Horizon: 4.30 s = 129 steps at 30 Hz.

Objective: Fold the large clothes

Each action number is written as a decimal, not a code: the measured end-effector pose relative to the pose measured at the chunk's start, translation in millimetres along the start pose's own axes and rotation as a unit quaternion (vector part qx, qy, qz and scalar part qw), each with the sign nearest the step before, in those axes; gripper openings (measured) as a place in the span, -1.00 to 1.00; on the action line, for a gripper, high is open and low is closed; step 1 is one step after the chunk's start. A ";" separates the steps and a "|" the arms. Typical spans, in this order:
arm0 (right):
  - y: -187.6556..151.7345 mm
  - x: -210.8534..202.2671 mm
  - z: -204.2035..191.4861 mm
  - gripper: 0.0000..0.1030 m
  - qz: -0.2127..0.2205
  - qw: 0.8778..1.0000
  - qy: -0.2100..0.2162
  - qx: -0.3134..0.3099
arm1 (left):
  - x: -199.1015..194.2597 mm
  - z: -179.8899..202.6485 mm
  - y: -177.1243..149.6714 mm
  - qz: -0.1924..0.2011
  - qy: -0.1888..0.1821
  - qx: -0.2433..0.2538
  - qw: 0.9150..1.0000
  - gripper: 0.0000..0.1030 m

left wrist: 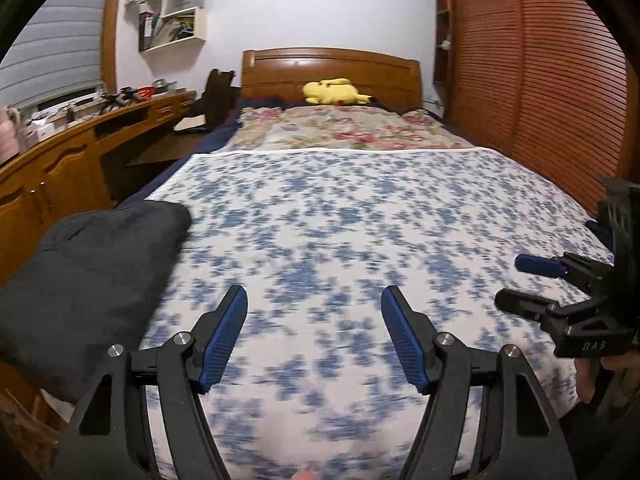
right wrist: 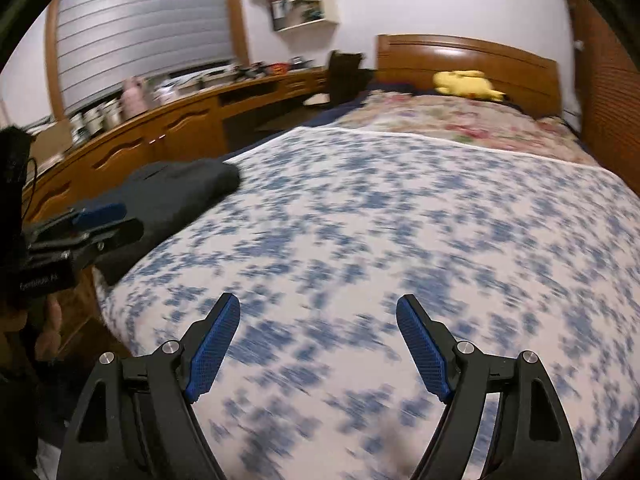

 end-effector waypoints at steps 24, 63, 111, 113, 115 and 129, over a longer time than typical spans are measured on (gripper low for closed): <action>-18.9 -205.8 14.3 0.73 0.100 0.986 -0.121 0.047 | -86.9 148.8 35.6 0.053 -0.024 0.049 0.997 0.37; -27.3 -274.7 6.5 0.77 0.160 0.974 -0.153 0.046 | -139.0 127.0 49.2 0.103 -0.012 0.010 0.995 0.45; -33.2 -270.2 26.8 0.79 0.164 0.976 -0.141 0.037 | -139.9 129.9 48.3 0.106 -0.010 0.013 0.994 0.48; -33.2 -270.1 26.8 0.79 0.164 0.976 -0.141 0.037 | -139.8 129.7 48.1 0.105 -0.010 0.013 0.994 0.48; -33.3 -270.3 27.0 0.79 0.163 0.976 -0.140 0.037 | -139.9 129.5 48.0 0.105 -0.009 0.013 0.994 0.48; -33.5 -270.7 26.0 0.79 0.164 0.976 -0.142 0.036 | -139.2 132.3 47.7 0.105 -0.010 0.013 0.994 0.49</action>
Point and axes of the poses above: each gripper's, at about its wrist camera, not at the fingertips, and x roughly the way its jaws point, z to its right, y to its top, the point moved 2 cm from there along x, roughly the way its jaws point, and after that the axes turned 5 degrees about z, right-handed, at the moved point
